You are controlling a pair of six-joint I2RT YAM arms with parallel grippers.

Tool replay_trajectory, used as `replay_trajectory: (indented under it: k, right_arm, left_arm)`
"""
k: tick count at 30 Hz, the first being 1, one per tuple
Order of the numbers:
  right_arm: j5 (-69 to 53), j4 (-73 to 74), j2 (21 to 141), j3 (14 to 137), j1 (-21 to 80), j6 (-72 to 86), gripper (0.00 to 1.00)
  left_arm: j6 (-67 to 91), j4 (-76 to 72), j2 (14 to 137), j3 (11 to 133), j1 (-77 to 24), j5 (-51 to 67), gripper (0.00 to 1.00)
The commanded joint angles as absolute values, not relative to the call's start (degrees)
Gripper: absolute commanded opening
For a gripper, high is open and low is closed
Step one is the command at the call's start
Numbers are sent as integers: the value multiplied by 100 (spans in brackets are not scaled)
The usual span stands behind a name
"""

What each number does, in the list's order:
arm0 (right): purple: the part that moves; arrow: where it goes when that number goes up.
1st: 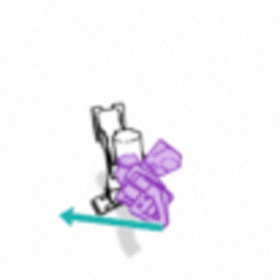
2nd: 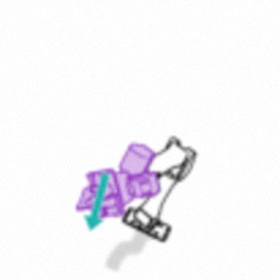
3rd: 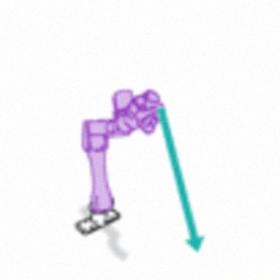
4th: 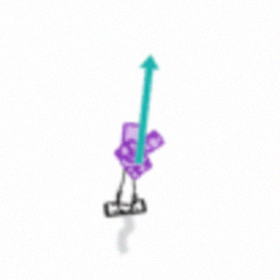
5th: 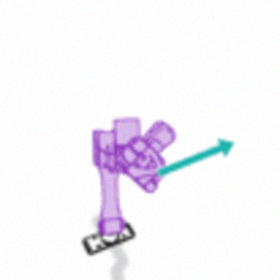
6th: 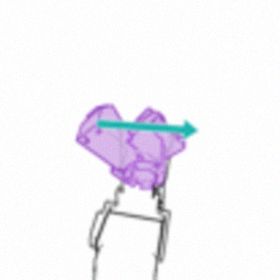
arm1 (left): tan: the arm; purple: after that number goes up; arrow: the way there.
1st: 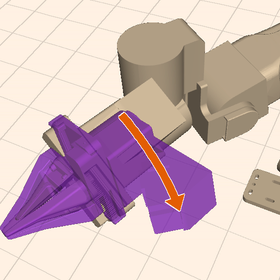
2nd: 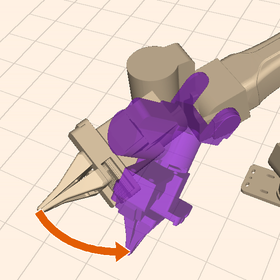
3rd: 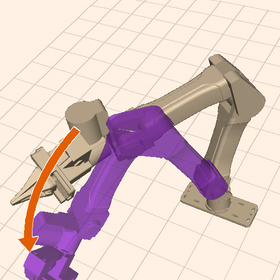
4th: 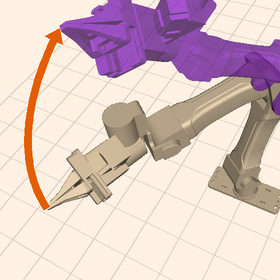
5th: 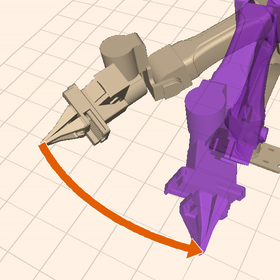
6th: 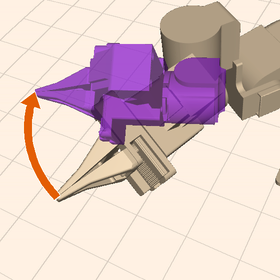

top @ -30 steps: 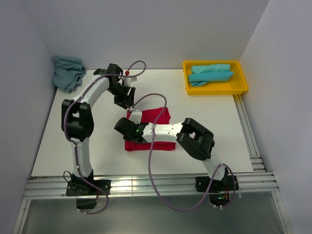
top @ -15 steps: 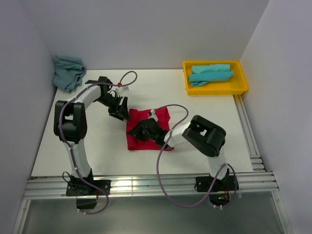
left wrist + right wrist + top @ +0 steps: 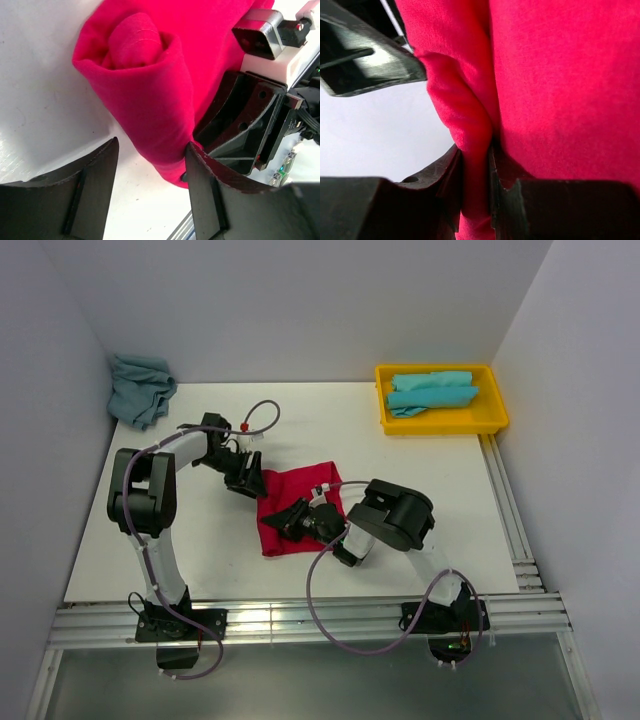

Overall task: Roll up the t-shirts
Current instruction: Roll the tshirt

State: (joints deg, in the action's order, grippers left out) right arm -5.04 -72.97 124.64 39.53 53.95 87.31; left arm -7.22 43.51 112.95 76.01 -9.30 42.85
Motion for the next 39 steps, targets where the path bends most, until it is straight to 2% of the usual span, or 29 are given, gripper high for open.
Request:
replay_trajectory:
  k: [1,5,9,10,12,15,16,21,27,33,39]
  right_arm:
    - [-747,-8603,12761,3937,5441,9272,13]
    - [-800,-8763,12788,4017,5467,9343,13]
    - [-747,-8395,12622,3956,5476,9238,18]
    - [-721,-8098,12491,3938,5476,9168,21]
    - [-564,-7379,12132,3841,5502,8931,33]
    - [-230,-6166,11560,3823,5546,8553,43]
    - [111,-5126,11140,3875,5607,8291,45]
    - [1211,-1153,10267,4936,5853,7656,54]
    - [2679,2138,10186,6579,6283,7400,57]
    - [3646,3742,10783,8004,6653,7226,56]
    - [3911,4120,11381,9225,6899,6689,52]
  left_arm:
    - [-528,3885,11100,7506,-905,4421,59]
    - [-299,3753,11127,7532,-914,4316,55]
    - [-97,3797,11241,7760,-1045,3895,44]
    - [-44,3849,11293,7787,-1107,3502,37]
    - [-44,3850,11320,7813,-1299,2983,26]
    - [-44,3797,11294,7735,-1511,2673,20]
    - [-44,3797,11303,7726,-1538,2567,18]
    - [-44,3893,11285,7804,-1687,2224,16]
    - [-44,4060,11294,7963,-1793,1820,16]
    - [-70,4192,11312,8103,-1810,1749,16]
    - [-70,4280,11364,8209,-1819,1714,16]
